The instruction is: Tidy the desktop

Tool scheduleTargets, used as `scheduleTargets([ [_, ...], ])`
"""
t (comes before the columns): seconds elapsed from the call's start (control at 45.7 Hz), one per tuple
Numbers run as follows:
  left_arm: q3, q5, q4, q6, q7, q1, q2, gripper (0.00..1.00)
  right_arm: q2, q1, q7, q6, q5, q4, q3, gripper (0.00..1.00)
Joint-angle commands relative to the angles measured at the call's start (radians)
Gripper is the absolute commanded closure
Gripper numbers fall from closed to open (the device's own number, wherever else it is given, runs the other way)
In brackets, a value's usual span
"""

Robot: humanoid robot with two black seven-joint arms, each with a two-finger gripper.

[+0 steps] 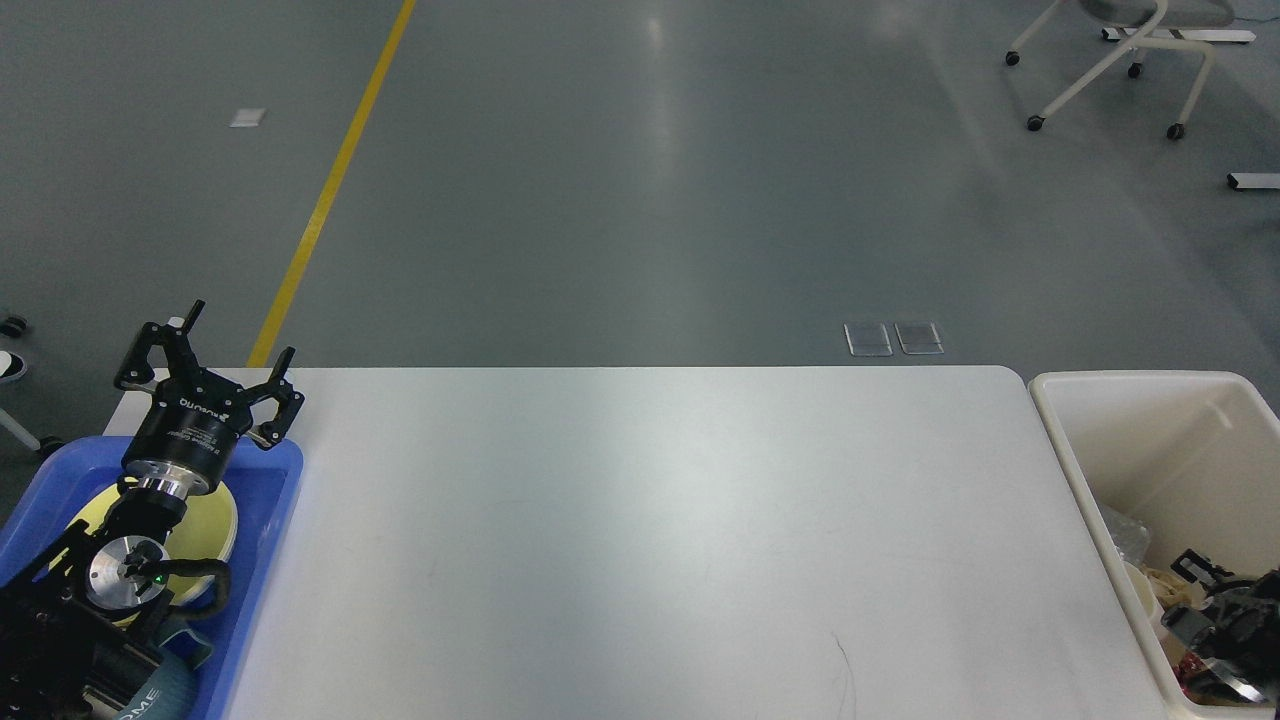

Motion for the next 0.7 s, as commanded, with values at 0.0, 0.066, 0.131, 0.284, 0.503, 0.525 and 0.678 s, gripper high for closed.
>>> scheduleTargets([
  [0.0,0.0,0.0,0.0,0.0,0.0,0.0,0.0,0.04,-0.002,0.0,0.0,0.0,0.0,0.002,-0.001,0.0],
  [0.066,0.0,0.0,0.0,0.0,0.0,0.0,0.0,0.04,-0.002,0.002,0.0,0.0,0.0,0.004,0.0,0.0],
  [0.131,0.0,0.0,0.0,0.0,-0.001,0.0,0.0,0.04,-0.002,0.006,0.0,0.001,0.0,0.007,0.0,0.0],
  [0.284,0.0,0.0,0.0,0.0,0.0,0.0,0.0,0.04,-0.012,0.083,0.003,0.012,0.015,0.024,0.017,0.0],
  [0.503,0.0,0.0,0.0,0.0,0.0,0.0,0.0,0.04,-0.142,0.279,0.003,0.012,0.017,0.198,0.261,0.0],
  [0.525,0.0,0.0,0.0,0.0,0.0,0.0,0.0,0.04,-0.16,0.293,0.003,0.012,0.017,0.211,0.305,0.0],
  [0.678,0.0,0.0,0.0,0.0,0.0,0.0,0.0,0.04,-0.2,0.345,0.002,0.014,0.0,0.221,0.632,0.0],
])
